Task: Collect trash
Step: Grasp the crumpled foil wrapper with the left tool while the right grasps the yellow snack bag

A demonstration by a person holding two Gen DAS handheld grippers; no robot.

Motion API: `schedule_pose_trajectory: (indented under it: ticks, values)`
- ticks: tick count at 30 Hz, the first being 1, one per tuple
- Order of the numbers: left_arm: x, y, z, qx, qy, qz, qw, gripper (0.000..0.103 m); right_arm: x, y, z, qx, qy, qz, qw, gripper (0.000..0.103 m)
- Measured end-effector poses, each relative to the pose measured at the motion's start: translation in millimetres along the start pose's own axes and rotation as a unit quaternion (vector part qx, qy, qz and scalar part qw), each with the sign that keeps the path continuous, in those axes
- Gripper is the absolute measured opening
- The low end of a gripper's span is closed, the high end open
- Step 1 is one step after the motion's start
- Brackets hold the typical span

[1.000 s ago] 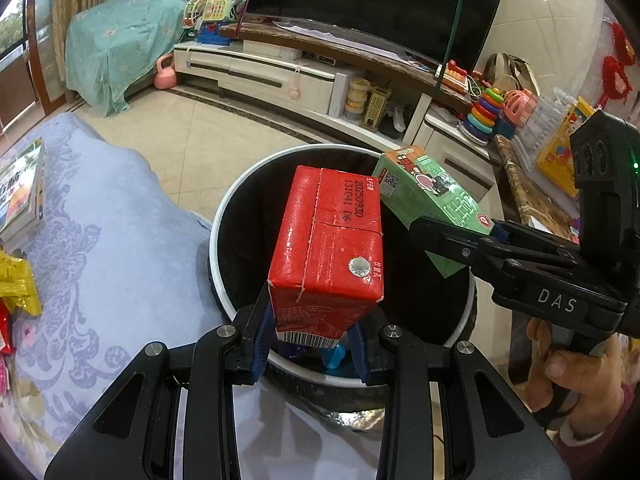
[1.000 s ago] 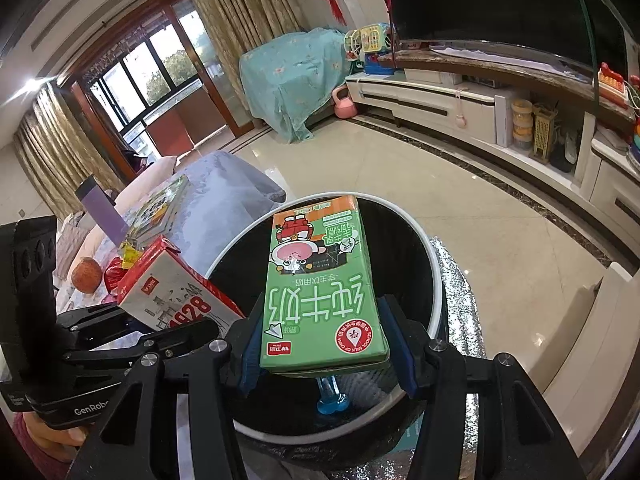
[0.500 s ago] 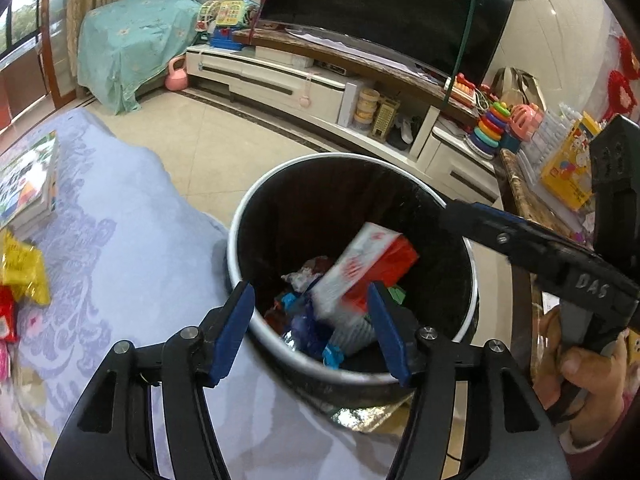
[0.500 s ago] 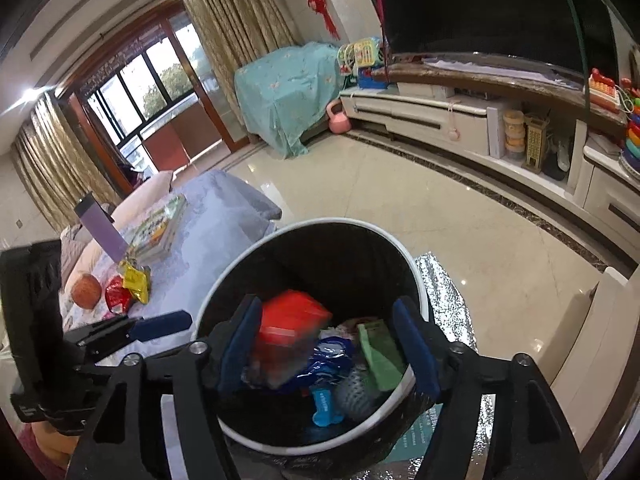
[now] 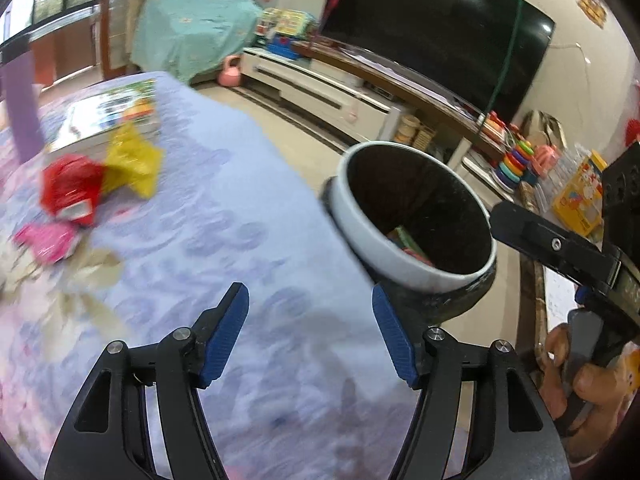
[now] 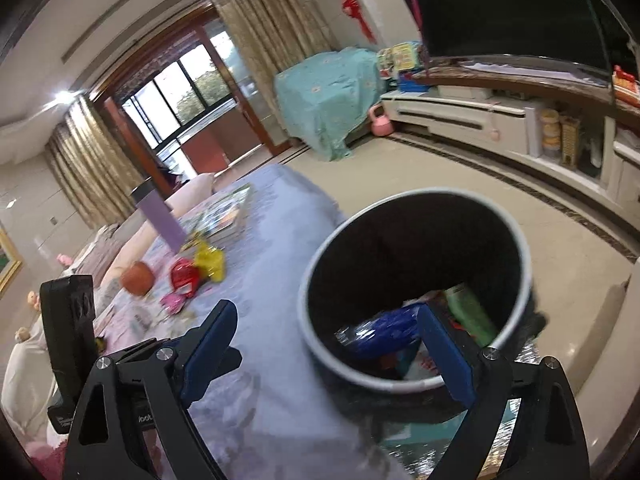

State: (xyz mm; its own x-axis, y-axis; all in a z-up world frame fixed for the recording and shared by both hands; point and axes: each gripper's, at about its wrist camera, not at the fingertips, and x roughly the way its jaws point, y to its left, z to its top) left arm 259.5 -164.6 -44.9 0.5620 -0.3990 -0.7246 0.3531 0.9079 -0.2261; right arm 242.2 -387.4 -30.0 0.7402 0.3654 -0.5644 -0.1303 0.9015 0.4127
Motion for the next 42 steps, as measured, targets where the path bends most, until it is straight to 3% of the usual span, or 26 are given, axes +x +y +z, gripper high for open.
schedule_pose_trajectory:
  ticks: [19,28,42]
  values:
    - [-79.9,120.0,-57.1,-0.108,-0.045,0.073,0.9904,0.066,42.6,96.7,-44.1,-0.039,0.041,0.062,0.996,0.093]
    - [-97.5,164.4,-71.0,-0.145,-0.053,0.103,0.9826,0.066,60.3,122.9,-49.8,-0.070,0.047,0.058,0.995,0.093]
    - [-96.1,208.2,-58.0,-0.159,-0.049,0.126,0.9781,0.071,103.4,161.1,-53.1,-0.109,0.076,0.071,0.989,0.093]
